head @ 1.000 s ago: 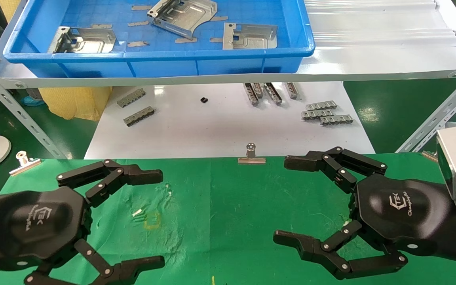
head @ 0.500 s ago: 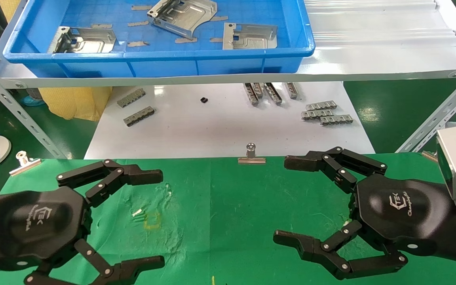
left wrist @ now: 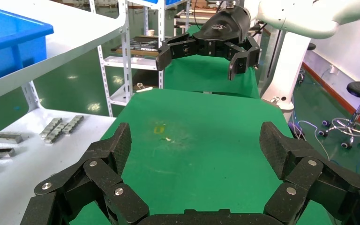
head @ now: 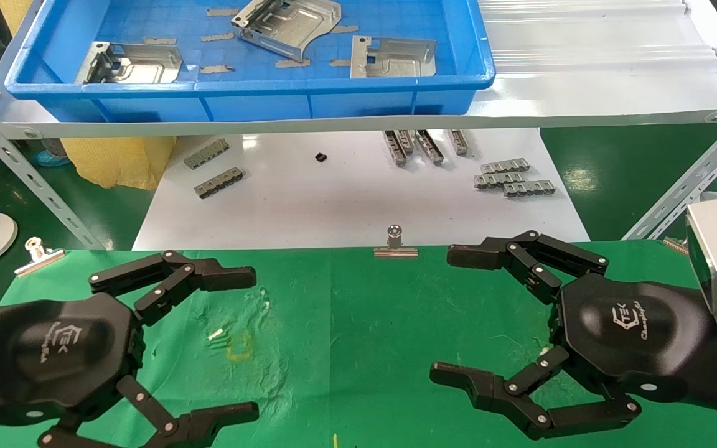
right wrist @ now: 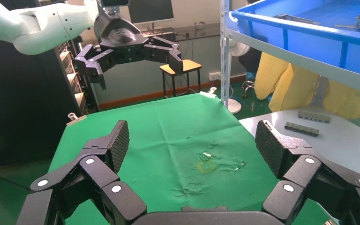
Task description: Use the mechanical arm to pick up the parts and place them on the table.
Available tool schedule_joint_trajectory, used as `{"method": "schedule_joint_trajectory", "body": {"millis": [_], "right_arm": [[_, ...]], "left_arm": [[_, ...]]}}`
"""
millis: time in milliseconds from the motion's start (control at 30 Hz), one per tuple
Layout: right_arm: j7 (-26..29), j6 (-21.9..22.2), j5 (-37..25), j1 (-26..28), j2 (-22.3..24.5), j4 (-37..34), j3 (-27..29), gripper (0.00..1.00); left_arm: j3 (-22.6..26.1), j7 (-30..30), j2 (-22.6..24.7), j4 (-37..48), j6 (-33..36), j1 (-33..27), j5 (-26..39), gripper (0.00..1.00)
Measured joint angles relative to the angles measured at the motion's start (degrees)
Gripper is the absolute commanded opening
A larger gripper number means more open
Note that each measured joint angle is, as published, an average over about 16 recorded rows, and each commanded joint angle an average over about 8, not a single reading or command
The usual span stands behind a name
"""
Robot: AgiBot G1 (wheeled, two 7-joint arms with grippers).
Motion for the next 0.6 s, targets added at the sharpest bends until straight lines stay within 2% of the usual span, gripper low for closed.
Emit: {"method": "schedule_joint_trajectory", "body": {"millis": [200,233,467,500,600], "right_arm": [[0.0,0.0,0.0,0.0,0.0,0.0,0.0,1.0],[0.0,0.0,0.0,0.0,0.0,0.0,0.0,0.95],[0.0,0.0,0.0,0.0,0.0,0.0,0.0,0.08],[0.0,0.0,0.0,0.0,0.0,0.0,0.0,0.0],[0.0,0.0,0.0,0.0,0.0,0.0,0.0,0.0]], "left_arm": [[0.0,0.0,0.0,0.0,0.0,0.0,0.0,1.0],[0.0,0.0,0.0,0.0,0.0,0.0,0.0,1.0],[0.0,0.0,0.0,0.0,0.0,0.0,0.0,1.0],[0.0,0.0,0.0,0.0,0.0,0.0,0.0,1.0],[0.0,0.0,0.0,0.0,0.0,0.0,0.0,1.0]]}}
